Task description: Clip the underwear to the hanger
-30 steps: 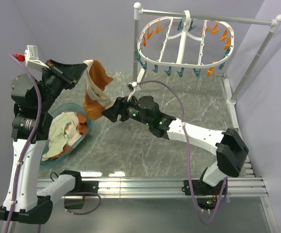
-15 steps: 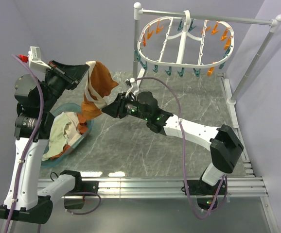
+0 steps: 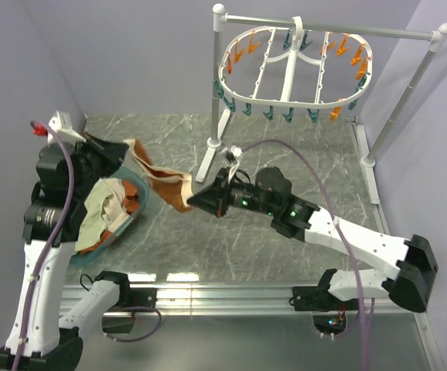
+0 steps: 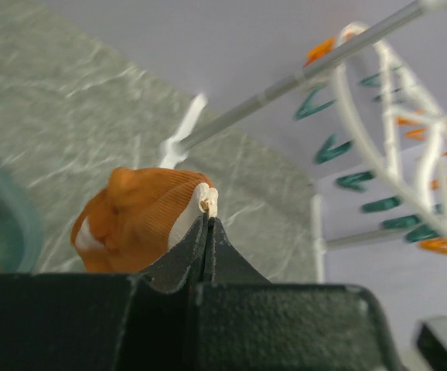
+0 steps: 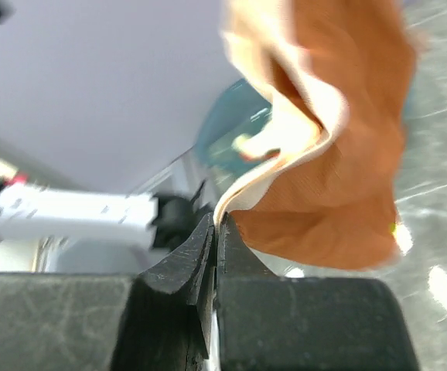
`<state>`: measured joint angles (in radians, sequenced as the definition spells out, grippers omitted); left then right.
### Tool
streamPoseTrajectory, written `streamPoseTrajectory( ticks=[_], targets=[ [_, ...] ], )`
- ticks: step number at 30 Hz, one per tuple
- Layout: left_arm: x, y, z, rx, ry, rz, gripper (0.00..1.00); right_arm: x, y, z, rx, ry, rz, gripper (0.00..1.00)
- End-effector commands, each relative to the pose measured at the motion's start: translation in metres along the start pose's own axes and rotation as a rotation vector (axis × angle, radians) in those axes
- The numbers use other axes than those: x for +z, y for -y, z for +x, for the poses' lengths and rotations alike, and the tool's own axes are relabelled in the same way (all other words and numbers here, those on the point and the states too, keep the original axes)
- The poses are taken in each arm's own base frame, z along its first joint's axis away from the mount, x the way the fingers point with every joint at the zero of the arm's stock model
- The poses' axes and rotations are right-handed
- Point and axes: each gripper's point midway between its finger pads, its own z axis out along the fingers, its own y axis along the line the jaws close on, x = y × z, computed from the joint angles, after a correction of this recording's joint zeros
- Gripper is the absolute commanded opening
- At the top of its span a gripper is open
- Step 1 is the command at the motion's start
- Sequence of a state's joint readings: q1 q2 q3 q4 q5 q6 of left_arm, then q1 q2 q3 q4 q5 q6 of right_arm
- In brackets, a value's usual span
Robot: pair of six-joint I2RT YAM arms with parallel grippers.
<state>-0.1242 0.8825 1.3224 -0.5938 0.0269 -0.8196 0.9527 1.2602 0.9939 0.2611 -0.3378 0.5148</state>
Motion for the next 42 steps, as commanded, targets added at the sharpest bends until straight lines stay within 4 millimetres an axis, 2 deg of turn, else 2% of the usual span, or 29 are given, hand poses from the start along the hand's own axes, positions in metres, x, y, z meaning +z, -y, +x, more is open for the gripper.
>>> streamPoseTrajectory(
  ticks=[1, 2, 6, 7, 8, 9, 10, 12, 13, 14, 15, 16, 18, 19, 20, 21, 22, 24, 25, 27, 29, 31, 34, 35, 36, 37, 38, 39, 42],
  targets=[
    [-0.018, -0.037, 0.026, 0.074, -0.057, -0.100, 0.00, -0.020, -0.010, 0.030, -0.013, -0.075, -0.041, 0.00],
    [-0.015, -0.048, 0.039, 0.082, -0.091, -0.117, 0.00, -0.030, -0.015, 0.035, 0.004, -0.099, -0.052, 0.00],
    [0.000, -0.071, 0.086, 0.056, -0.252, -0.136, 0.00, -0.061, -0.002, 0.078, 0.090, -0.222, -0.039, 0.00],
    [0.007, -0.069, 0.096, 0.041, -0.278, -0.122, 0.00, -0.068, 0.015, 0.077, 0.125, -0.218, 0.003, 0.00],
    [0.020, -0.080, 0.113, 0.039, -0.323, -0.161, 0.00, -0.074, 0.026, 0.081, 0.165, -0.227, 0.030, 0.00],
    [0.027, -0.082, 0.122, 0.042, -0.342, -0.176, 0.00, -0.082, 0.037, 0.094, 0.239, -0.256, 0.055, 0.00],
    [0.035, -0.075, 0.136, 0.051, -0.370, -0.160, 0.00, -0.092, 0.067, 0.086, 0.289, -0.219, 0.127, 0.00],
    [0.055, -0.080, 0.159, 0.049, -0.421, -0.181, 0.00, -0.106, 0.096, 0.097, 0.358, -0.240, 0.198, 0.00],
    [0.069, -0.076, 0.173, 0.070, -0.444, -0.176, 0.00, -0.115, 0.112, 0.091, 0.375, -0.219, 0.226, 0.00],
    [0.076, -0.073, 0.180, 0.086, -0.459, -0.174, 0.00, -0.125, 0.122, 0.100, 0.402, -0.251, 0.262, 0.00],
    [0.080, -0.063, 0.194, 0.113, -0.492, -0.148, 0.00, -0.129, 0.129, 0.105, 0.422, -0.272, 0.275, 0.00],
    [0.088, -0.049, 0.196, 0.135, -0.498, -0.118, 0.00, -0.133, 0.134, 0.107, 0.434, -0.287, 0.284, 0.00],
    [0.108, -0.046, 0.224, 0.165, -0.560, -0.123, 0.14, -0.143, 0.153, 0.114, 0.462, -0.319, 0.334, 0.00],
    [0.123, -0.043, 0.234, 0.178, -0.585, -0.129, 0.29, -0.146, 0.162, 0.115, 0.471, -0.327, 0.362, 0.00],
    [0.129, -0.039, 0.239, 0.186, -0.598, -0.121, 0.36, -0.153, 0.176, 0.115, 0.478, -0.343, 0.413, 0.00],
    [0.135, -0.037, 0.242, 0.196, -0.607, -0.117, 0.40, -0.158, 0.186, 0.113, 0.473, -0.336, 0.453, 0.00],
    [0.144, -0.034, 0.240, 0.213, -0.596, -0.113, 0.47, -0.165, 0.202, 0.109, 0.444, -0.319, 0.529, 0.00],
    [0.151, -0.025, 0.230, 0.234, -0.550, -0.070, 0.53, -0.178, 0.227, 0.093, 0.422, -0.270, 0.622, 0.00],
    [0.148, -0.021, 0.222, 0.262, -0.525, -0.038, 0.61, -0.184, 0.238, 0.090, 0.414, -0.263, 0.668, 0.00],
    [0.148, -0.015, 0.213, 0.331, -0.476, 0.029, 0.68, -0.200, 0.265, 0.083, 0.410, -0.245, 0.750, 0.00],
    [0.140, -0.016, 0.214, 0.381, -0.490, 0.067, 0.70, -0.210, 0.283, 0.090, 0.429, -0.285, 0.804, 0.01],
    [0.134, -0.021, 0.223, 0.476, -0.534, 0.127, 0.70, -0.218, 0.292, 0.095, 0.461, -0.301, 0.821, 0.05],
    [0.111, -0.013, 0.248, 0.581, -0.653, 0.350, 0.65, -0.225, 0.295, 0.101, 0.455, -0.335, 0.847, 0.31],
    [0.105, -0.012, 0.254, 0.595, -0.675, 0.397, 0.64, -0.228, 0.294, 0.105, 0.455, -0.359, 0.854, 0.47],
    [0.095, -0.006, 0.262, 0.620, -0.709, 0.498, 0.63, -0.230, 0.296, 0.100, 0.438, -0.360, 0.870, 0.53],
    [0.090, -0.012, 0.273, 0.638, -0.740, 0.538, 0.58, -0.234, 0.297, 0.099, 0.417, -0.368, 0.889, 0.61],
    [0.089, -0.010, 0.276, 0.658, -0.735, 0.586, 0.56, -0.237, 0.296, 0.092, 0.376, -0.382, 0.898, 0.66],
    [0.081, -0.017, 0.287, 0.703, -0.757, 0.661, 0.54, -0.239, 0.295, 0.087, 0.354, -0.385, 0.899, 0.66],
    [0.078, -0.017, 0.291, 0.859, -0.695, 0.819, 0.52, -0.238, 0.281, 0.068, 0.243, -0.380, 0.856, 0.67]
  ],
)
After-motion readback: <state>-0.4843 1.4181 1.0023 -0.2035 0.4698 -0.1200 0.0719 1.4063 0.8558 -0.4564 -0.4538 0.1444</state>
